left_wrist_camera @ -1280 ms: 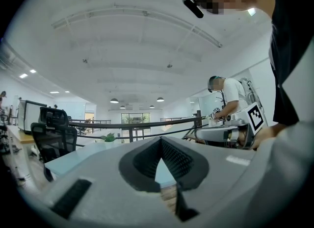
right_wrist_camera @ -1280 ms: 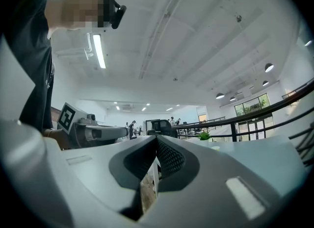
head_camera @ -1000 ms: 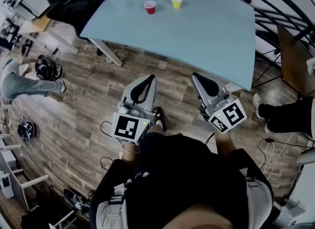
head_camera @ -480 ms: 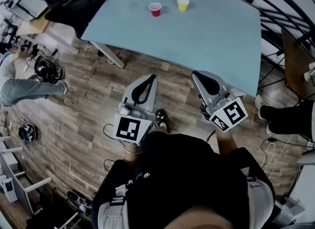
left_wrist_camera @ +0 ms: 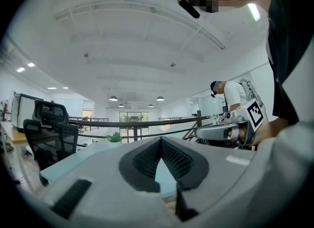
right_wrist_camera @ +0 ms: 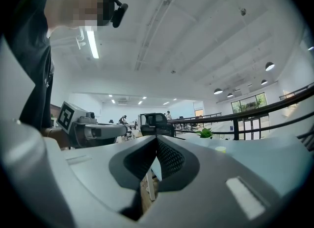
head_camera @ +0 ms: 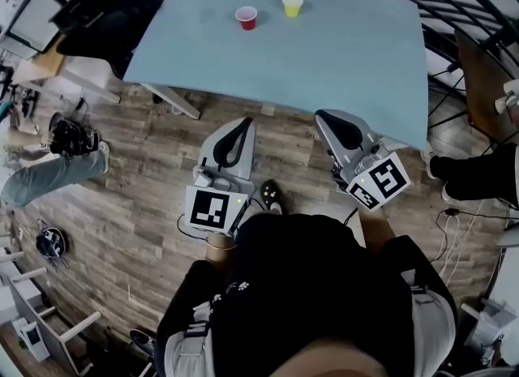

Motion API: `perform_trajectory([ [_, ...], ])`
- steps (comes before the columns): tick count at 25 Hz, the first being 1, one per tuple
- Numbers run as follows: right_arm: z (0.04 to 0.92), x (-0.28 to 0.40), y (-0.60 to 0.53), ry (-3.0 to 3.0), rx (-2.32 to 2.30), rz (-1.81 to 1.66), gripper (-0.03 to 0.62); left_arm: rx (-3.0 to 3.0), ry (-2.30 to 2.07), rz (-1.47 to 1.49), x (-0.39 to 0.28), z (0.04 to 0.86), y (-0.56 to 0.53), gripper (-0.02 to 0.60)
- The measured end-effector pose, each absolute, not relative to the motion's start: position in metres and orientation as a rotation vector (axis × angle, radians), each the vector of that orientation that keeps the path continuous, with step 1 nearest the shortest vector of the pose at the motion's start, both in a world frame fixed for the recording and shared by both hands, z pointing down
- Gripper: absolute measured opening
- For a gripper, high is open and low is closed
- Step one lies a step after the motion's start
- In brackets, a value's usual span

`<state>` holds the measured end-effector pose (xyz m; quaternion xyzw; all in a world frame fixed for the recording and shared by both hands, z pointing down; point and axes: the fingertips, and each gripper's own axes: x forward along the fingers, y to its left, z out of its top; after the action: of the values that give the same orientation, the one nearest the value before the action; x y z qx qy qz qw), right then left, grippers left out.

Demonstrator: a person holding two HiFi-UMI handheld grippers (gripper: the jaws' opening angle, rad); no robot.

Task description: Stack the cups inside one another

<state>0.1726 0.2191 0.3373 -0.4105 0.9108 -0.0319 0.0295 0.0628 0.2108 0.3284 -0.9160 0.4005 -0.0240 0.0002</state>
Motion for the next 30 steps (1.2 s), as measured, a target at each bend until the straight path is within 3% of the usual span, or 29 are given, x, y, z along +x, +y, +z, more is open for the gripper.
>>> perform_trajectory([
  [17, 0.341, 0.109, 0.170, 2.820, -1.326, -0.067, 0.005, -2.890, 1.231, -0.040, -0.003, 0.339, 0.168, -0.009],
  [30, 0.349, 0.113, 0.137, 2.791, -1.378, -0.088, 0.005, -2.902, 1.297, -0.063, -0.022, 0.350, 0.151, -0.009],
])
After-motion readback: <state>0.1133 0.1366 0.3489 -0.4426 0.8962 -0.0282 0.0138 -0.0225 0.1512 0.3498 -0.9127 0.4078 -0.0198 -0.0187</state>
